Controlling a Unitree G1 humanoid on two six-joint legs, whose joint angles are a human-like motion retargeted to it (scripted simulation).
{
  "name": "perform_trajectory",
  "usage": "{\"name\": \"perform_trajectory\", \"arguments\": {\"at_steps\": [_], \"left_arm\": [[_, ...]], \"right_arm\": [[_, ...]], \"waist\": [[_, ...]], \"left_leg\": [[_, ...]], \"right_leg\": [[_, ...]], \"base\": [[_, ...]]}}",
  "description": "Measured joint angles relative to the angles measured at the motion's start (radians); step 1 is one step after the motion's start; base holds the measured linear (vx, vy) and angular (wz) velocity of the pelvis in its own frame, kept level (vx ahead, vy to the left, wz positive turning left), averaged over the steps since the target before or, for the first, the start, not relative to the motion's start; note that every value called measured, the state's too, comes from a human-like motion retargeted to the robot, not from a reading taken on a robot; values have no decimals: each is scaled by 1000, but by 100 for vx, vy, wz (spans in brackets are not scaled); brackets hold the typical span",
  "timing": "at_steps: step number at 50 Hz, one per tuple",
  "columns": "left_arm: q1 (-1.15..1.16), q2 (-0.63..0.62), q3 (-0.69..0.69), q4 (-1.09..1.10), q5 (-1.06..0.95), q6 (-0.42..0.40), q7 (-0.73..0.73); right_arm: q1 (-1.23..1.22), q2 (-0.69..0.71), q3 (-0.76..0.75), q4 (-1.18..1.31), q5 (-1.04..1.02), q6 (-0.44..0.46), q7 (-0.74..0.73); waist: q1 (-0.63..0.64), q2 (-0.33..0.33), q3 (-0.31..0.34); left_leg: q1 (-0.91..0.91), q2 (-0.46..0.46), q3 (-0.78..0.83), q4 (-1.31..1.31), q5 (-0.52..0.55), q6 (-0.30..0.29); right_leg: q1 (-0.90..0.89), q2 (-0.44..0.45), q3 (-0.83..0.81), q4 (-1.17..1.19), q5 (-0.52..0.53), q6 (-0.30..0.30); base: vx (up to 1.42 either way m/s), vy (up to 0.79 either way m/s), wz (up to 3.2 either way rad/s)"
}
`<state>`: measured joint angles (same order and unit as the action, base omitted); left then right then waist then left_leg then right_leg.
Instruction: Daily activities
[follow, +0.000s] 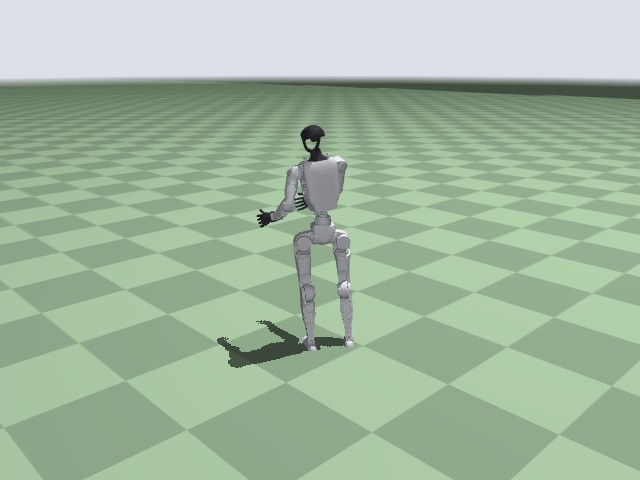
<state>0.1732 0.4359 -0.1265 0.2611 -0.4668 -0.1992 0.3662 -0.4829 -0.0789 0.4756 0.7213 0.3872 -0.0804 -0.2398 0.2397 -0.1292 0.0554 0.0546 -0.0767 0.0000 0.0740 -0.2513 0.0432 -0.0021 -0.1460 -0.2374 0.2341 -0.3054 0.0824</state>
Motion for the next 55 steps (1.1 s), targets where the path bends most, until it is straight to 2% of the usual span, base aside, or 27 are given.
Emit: {"name": "perform_trajectory", "arguments": {"at_steps": [18,42,55], "left_arm": [[60,-39,-90,-107,-107,-18,85],[165,83,-146,-168,-17,3,80],[210,109,-161,-203,6,35,15]], "right_arm": [[-110,89,39,4,230,-29,-85],[-35,74,102,-21,311,-48,-96],[13,76,97,-14,416,-29,-52]], "waist": [[47,19,31],[14,11,2],[-4,5,-10]], "left_leg": [[-17,14,-26,-48,43,7],[-10,35,77,-14,12,10],[5,38,141,-9,0,16]], "right_leg": [[-9,26,-2,-84,46,2],[-25,60,108,-132,54,44],[-46,71,174,-130,51,81]], "base": [[0,-1,-3],[-1,-3,-35],[-1,-2,-38]]}}
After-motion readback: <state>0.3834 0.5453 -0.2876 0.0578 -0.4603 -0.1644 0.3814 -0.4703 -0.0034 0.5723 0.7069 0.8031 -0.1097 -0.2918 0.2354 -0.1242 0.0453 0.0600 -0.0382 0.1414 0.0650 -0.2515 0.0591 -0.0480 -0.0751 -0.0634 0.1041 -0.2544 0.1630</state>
